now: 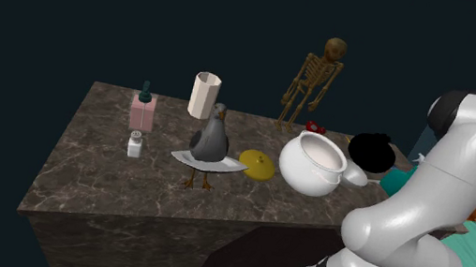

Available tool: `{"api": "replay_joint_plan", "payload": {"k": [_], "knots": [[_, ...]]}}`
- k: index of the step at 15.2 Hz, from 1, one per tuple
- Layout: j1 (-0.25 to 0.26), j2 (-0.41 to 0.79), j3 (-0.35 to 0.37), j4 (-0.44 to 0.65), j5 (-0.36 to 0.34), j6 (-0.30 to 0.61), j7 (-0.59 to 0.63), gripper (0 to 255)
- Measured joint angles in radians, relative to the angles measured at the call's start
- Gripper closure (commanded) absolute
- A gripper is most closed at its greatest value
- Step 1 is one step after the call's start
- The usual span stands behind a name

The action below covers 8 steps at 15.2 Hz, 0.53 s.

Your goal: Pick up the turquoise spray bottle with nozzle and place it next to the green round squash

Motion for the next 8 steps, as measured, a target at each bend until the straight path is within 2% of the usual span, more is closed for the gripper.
{"api": "replay_joint_plan", "payload": {"k": [8], "knots": [[0.013, -0.051, -0.025, 0.059, -0.046, -0.095, 0.028, 0]]}}
